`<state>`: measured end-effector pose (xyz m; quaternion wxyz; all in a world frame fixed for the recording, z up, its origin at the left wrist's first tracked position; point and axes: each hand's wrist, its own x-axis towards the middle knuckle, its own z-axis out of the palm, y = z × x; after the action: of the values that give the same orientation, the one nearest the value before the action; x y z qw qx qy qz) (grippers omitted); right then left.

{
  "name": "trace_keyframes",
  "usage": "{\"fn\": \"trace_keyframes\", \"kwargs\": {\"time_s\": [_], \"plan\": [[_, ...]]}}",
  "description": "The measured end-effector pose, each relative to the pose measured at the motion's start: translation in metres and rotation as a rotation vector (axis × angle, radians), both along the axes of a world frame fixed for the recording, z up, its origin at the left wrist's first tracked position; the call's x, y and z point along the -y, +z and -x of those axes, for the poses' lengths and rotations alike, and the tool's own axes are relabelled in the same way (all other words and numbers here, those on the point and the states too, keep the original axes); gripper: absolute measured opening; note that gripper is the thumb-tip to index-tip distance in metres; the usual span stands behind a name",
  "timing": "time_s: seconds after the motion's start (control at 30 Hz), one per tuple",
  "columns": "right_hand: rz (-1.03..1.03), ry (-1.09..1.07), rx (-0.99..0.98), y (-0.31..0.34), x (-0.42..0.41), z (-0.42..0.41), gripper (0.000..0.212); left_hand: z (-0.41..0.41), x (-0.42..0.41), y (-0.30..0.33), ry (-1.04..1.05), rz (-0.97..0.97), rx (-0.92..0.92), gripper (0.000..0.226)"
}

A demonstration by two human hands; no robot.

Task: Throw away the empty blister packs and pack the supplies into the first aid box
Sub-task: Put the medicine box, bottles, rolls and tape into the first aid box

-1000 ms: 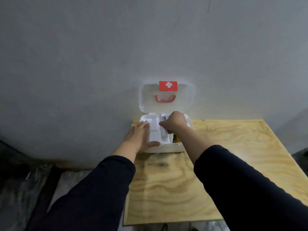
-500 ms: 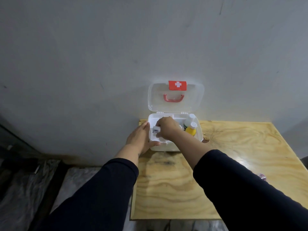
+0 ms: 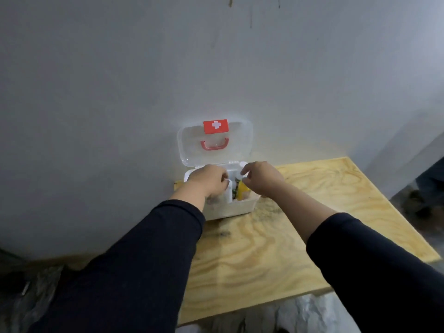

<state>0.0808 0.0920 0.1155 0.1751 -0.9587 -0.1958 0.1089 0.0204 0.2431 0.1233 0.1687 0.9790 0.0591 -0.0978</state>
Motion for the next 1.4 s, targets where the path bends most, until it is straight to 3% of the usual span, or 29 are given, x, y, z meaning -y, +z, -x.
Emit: {"fn": "trace_keyframes", "kwargs": {"time_s": [0.3, 0.6, 0.73, 0.87, 1.2, 1.4], "plan": [[0.135, -0.317, -0.065, -0.002, 0.158, -0.004, 0.029, -0.051, 0.15, -0.009, -0.375, 0.046, -0.106, 0.033], [0.169, -0.551, -0.193, -0.057, 0.264, 0.008, 0.037, -0.065, 0.233, -0.061, -0.52, 0.05, -0.241, 0.036], [0.133, -0.593, -0.235, -0.089, 0.279, 0.014, 0.041, -0.071, 0.239, -0.082, -0.525, 0.04, -0.321, 0.037], [0.096, -0.631, -0.231, -0.109, 0.282, 0.016, 0.028, -0.072, 0.24, -0.095, -0.507, 0.024, -0.349, 0.037], [-0.012, -0.54, -0.193, -0.095, 0.26, -0.009, 0.038, -0.073, 0.243, -0.097, -0.499, 0.015, -0.348, 0.037], [0.055, -0.498, -0.15, -0.104, 0.249, 0.0, 0.033, -0.068, 0.237, -0.095, -0.476, 0.013, -0.339, 0.037]]}}
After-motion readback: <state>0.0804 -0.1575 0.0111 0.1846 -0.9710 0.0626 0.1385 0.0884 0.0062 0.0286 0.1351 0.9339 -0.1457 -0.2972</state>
